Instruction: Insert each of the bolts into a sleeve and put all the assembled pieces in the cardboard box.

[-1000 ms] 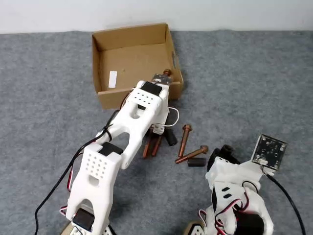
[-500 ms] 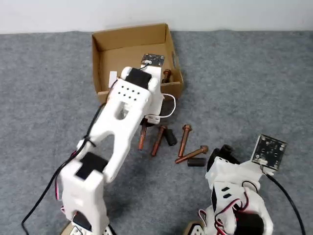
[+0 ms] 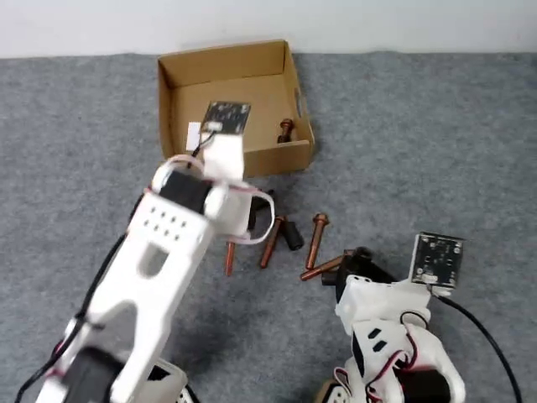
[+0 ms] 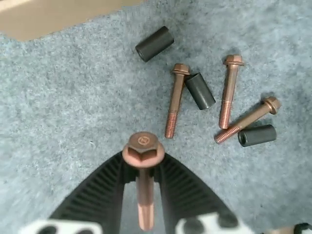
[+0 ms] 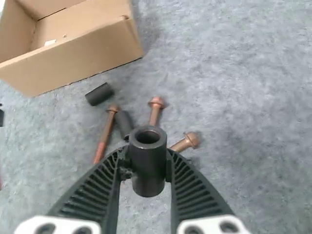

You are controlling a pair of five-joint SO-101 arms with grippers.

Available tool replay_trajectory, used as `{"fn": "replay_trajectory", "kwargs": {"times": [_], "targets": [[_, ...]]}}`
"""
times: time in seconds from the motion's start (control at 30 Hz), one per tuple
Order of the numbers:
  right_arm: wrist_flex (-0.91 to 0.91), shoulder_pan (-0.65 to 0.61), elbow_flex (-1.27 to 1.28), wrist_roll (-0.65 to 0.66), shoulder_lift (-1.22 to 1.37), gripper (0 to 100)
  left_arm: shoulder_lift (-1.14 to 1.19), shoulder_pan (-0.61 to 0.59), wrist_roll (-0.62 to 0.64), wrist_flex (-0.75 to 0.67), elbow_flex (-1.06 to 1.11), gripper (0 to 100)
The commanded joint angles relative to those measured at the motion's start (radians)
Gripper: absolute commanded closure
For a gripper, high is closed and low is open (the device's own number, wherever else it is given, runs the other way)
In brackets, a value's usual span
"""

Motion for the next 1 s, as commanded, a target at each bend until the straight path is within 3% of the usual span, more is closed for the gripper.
{"fn": "replay_trajectory", "kwargs": {"times": [0.0, 0.23, 0.47, 0.63, 0.97], "targets": [[-0.010, -0.053, -0.015, 0.025, 0.004, 99.1, -0.212, -0.008, 0.005, -0.170, 0.188, 100], [-0.018, -0.119, -0.015, 0.026, 0.004, 99.1, -0.525, -0.009, 0.005, -0.420, 0.521, 100], [-0.033, -0.193, -0.014, 0.028, 0.007, 99.1, -0.784, -0.009, 0.005, -0.580, 0.728, 100], [-0.038, -0.275, -0.009, 0.028, 0.012, 99.1, -0.936, -0.009, -0.002, -0.571, 0.825, 100], [-0.054, -0.443, 0.005, 0.106, 0.018, 99.1, -1.373, -0.002, -0.137, -0.566, 1.033, 99]]}}
